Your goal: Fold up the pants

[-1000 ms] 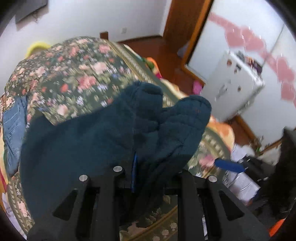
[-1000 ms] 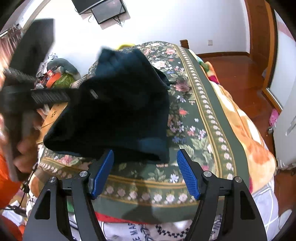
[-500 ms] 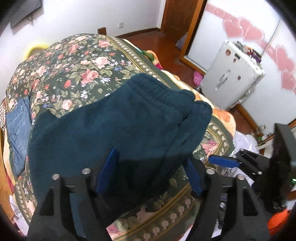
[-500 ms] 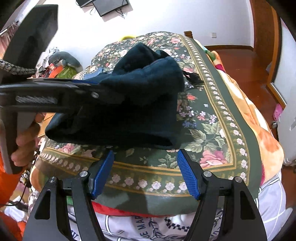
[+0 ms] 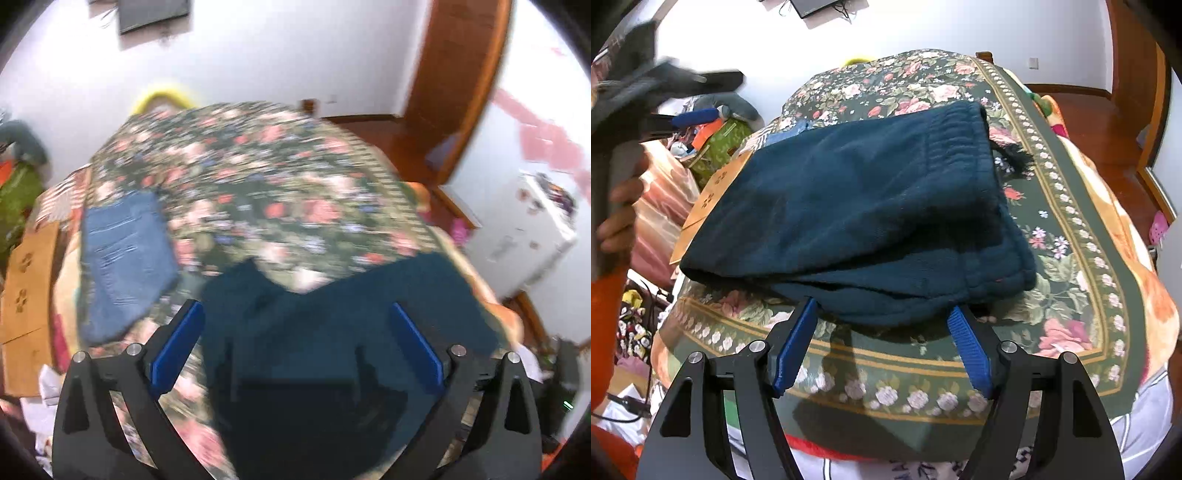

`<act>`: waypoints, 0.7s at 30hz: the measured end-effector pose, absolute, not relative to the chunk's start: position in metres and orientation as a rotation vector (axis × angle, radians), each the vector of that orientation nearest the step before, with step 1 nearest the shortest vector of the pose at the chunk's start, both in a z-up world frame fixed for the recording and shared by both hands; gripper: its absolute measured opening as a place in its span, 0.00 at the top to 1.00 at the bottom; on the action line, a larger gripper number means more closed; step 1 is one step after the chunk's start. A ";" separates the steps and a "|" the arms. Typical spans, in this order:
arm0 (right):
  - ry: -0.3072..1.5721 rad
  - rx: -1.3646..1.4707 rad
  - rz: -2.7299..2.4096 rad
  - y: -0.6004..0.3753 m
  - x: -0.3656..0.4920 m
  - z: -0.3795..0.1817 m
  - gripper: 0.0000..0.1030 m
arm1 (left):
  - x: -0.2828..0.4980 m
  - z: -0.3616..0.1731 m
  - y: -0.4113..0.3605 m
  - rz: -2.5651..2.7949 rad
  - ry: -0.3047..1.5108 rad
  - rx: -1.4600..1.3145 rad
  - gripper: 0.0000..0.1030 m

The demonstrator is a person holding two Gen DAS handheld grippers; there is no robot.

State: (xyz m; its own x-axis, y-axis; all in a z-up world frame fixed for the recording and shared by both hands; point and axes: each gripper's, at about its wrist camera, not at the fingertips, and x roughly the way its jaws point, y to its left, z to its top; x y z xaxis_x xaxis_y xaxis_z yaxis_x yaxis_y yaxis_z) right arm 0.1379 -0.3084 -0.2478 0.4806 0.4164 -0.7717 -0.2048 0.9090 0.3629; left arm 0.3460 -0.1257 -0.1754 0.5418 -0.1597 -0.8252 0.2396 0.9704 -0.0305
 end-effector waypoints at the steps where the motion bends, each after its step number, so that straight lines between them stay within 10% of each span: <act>1: 1.010 0.232 0.385 -0.307 0.140 -0.250 0.32 | 0.358 -0.184 -0.120 -0.212 0.984 0.099 0.02; 21: 0.982 0.077 0.344 -0.315 0.262 -0.244 0.32 | 0.404 -0.299 0.007 -0.062 1.150 0.218 0.00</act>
